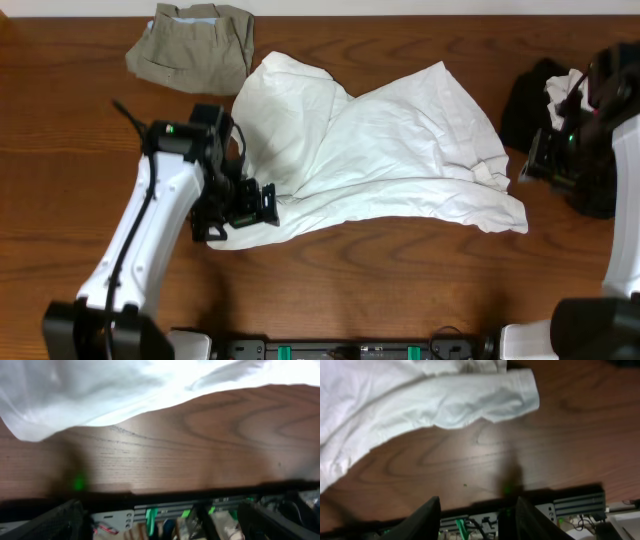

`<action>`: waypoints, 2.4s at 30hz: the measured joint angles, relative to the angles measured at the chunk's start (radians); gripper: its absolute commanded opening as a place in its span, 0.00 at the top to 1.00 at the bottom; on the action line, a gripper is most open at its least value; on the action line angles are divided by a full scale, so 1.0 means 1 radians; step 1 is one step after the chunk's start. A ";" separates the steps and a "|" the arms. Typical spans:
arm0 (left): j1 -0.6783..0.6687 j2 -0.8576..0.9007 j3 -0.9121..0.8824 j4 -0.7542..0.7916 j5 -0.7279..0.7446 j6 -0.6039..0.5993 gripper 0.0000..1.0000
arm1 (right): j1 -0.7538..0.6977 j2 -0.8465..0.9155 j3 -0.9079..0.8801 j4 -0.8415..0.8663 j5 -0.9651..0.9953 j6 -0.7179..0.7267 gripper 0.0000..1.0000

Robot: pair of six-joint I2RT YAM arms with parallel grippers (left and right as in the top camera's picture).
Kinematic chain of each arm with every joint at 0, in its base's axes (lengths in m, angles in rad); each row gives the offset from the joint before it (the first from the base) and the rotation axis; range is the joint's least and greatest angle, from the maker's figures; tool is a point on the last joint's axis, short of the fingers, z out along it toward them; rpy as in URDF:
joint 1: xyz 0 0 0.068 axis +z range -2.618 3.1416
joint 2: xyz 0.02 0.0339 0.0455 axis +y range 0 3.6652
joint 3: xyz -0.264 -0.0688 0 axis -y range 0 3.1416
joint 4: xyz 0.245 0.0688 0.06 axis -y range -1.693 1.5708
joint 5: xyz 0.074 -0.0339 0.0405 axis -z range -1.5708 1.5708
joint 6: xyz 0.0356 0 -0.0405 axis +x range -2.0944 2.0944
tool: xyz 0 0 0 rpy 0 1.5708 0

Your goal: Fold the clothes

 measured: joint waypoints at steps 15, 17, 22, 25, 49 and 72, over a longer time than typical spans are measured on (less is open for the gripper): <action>0.000 -0.261 -0.376 0.414 -0.098 -0.494 0.02 | 0.000 -0.229 -0.499 0.447 -0.079 0.125 0.25; 0.000 -0.261 -0.410 0.442 -0.113 -0.532 0.02 | 0.000 -0.228 -0.570 0.496 -0.098 0.133 0.26; 0.000 -0.261 -0.433 0.470 -0.158 -0.584 0.02 | 0.000 -0.227 -0.703 0.627 -0.124 0.142 0.26; 0.000 -0.260 -0.433 0.490 -0.178 -0.597 0.02 | 0.000 -0.227 -0.749 0.689 -0.132 0.151 0.26; 0.000 -0.210 -0.562 0.658 -0.273 -0.709 0.02 | 0.000 -0.226 -0.843 0.789 -0.137 0.241 0.26; 0.000 -0.210 -0.578 0.646 -0.269 -0.694 0.79 | -0.055 -0.226 -0.843 0.770 -0.048 0.276 0.32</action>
